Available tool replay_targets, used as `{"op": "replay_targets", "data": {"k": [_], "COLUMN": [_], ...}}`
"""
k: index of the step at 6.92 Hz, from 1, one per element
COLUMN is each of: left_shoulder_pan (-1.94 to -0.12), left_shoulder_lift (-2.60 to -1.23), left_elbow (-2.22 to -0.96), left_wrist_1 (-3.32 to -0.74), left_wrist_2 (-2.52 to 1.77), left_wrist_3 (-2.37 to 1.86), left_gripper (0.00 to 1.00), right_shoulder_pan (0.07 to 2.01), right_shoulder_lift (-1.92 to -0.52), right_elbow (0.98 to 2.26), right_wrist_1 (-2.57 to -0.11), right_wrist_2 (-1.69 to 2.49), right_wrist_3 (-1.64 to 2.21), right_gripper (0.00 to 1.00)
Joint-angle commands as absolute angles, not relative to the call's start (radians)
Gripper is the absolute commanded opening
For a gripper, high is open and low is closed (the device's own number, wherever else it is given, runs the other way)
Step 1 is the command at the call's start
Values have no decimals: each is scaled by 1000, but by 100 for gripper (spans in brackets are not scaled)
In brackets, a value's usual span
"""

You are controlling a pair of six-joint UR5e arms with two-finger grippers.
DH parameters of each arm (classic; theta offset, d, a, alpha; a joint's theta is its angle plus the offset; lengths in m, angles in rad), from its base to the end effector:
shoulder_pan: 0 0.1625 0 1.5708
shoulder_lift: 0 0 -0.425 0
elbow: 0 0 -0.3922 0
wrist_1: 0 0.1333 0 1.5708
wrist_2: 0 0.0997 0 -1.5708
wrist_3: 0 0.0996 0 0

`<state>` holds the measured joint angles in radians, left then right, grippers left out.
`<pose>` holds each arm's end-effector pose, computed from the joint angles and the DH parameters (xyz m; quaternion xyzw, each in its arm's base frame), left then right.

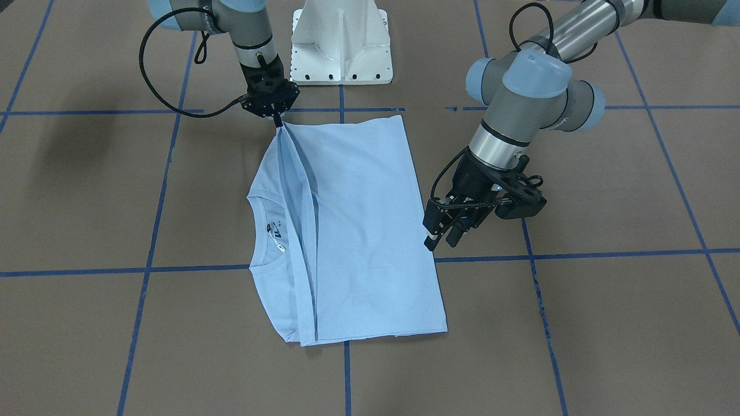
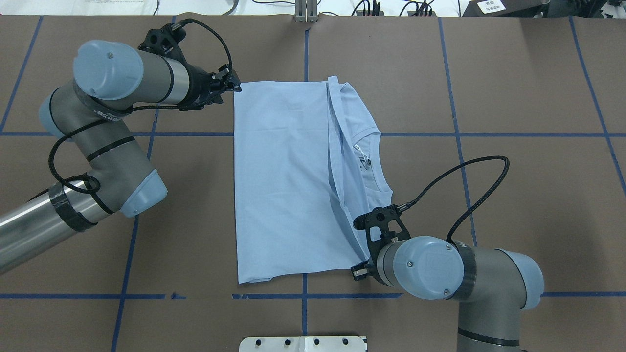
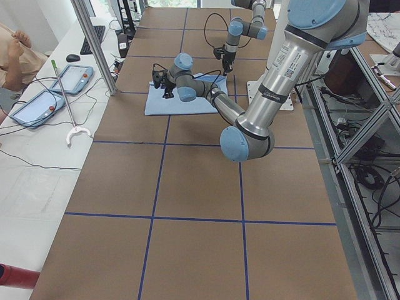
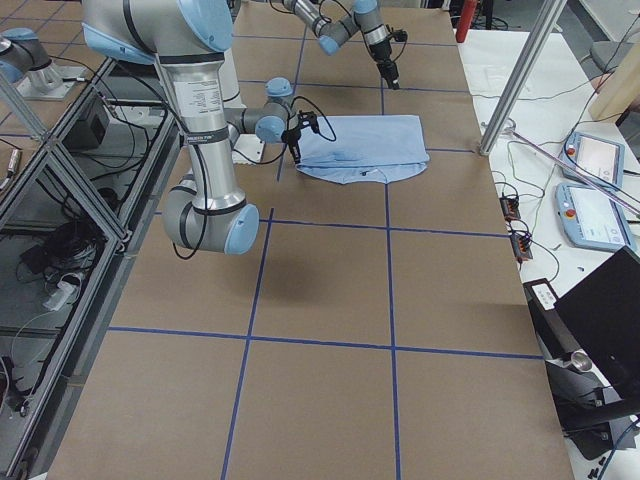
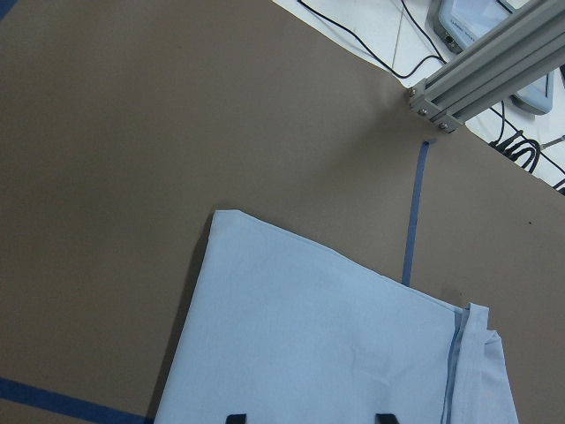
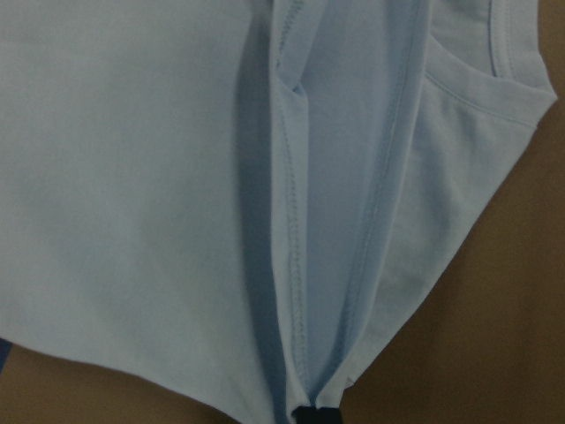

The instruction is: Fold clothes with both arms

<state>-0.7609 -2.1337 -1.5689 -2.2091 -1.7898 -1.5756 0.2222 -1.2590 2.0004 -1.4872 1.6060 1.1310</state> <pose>0.4196 -0.5537 0.2557 0.1232 0.5547 -0.2493 0.7842 -0.5180 -0.2501 0.2965 0.1150 -0.3843 -0.1065 0.9098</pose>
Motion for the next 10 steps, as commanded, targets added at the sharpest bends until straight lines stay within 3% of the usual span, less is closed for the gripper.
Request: {"op": "replay_targets", "data": {"k": [1,2,4,5,7,10], "left_shoulder_pan": [-761,-761,-761,-761,-761,-759], "left_shoulder_lift": [-2134,-2134,-2134,-2135,-2135,-2134], "left_elbow": [-1566,-1566,-1568,-1568,-1571,-1568], "left_wrist_1": [-2212,-2212,-2212,-2210,-2209,-2209], "left_wrist_2": [-1789,-1789,-1789,-1789,-1789,-1787], "left_wrist_3": [-1577,-1577,-1578,-1578,-1580,-1580], "left_gripper": [58,58,58,58,58,58], "right_shoulder_pan": [204,203,204,209,224,268], "right_shoulder_lift": [-1324,-1322,-1312,-1283,-1205,-1197], "right_elbow": [2052,2051,2078,2056,1965,1927], "right_wrist_1": [-1483,-1483,-1482,-1483,-1482,-1482], "right_wrist_2": [1612,1612,1608,1588,1575,1575], "right_wrist_3": [1215,1247,1276,1278,1276,1229], "right_gripper": [28,54,72,57,54,53]}}
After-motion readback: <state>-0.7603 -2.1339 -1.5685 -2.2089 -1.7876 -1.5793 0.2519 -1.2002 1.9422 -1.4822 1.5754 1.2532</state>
